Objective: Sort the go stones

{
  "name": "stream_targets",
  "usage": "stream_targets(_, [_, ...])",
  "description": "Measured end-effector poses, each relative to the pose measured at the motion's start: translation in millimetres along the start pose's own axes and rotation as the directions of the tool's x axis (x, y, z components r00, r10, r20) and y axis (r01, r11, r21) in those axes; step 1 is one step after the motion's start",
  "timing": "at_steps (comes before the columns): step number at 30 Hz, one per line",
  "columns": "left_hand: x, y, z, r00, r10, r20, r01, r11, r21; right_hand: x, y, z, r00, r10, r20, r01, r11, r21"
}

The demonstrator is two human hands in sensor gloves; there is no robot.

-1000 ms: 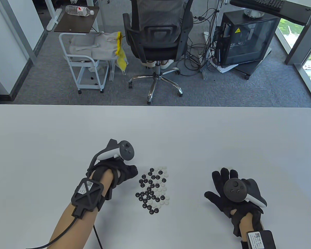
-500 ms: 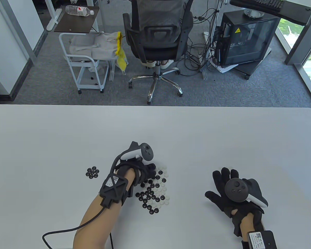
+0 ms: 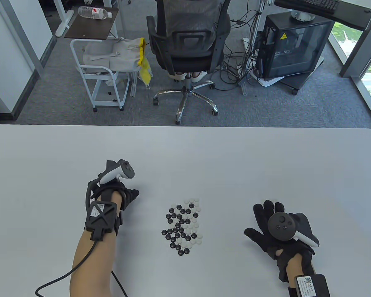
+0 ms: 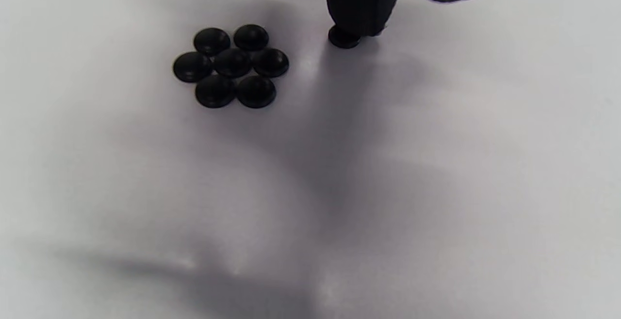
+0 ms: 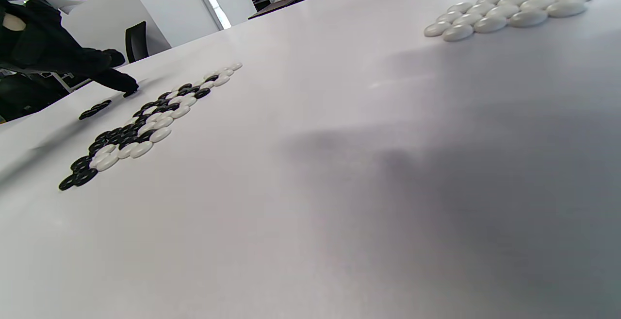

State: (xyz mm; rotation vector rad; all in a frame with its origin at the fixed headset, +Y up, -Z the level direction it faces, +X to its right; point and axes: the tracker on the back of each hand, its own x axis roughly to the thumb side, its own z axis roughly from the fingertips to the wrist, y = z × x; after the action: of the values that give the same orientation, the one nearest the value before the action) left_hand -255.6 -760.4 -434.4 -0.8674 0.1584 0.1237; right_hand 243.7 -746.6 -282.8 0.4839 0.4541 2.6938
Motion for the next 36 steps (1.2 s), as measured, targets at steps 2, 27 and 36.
stream_targets(2, [-7, 0, 1, 1.0, 0.012, -0.008, -0.012, 1.0, 0.001, 0, 0, 0, 1.0, 0.0, -0.001, 0.0, 1.0, 0.002])
stream_targets(27, [109, -22, 54, 0.868, -0.265, 0.421, 0.275, 0.961, 0.039, 1, 0, -1, 1.0, -0.001, 0.0, 0.001, 1.0, 0.002])
stream_targets(36, [148, -53, 33, 0.837, -0.354, 0.418, 0.373, 0.927, 0.039, 1, -1, 0, 1.0, -0.002, 0.005, 0.002, 1.0, -0.006])
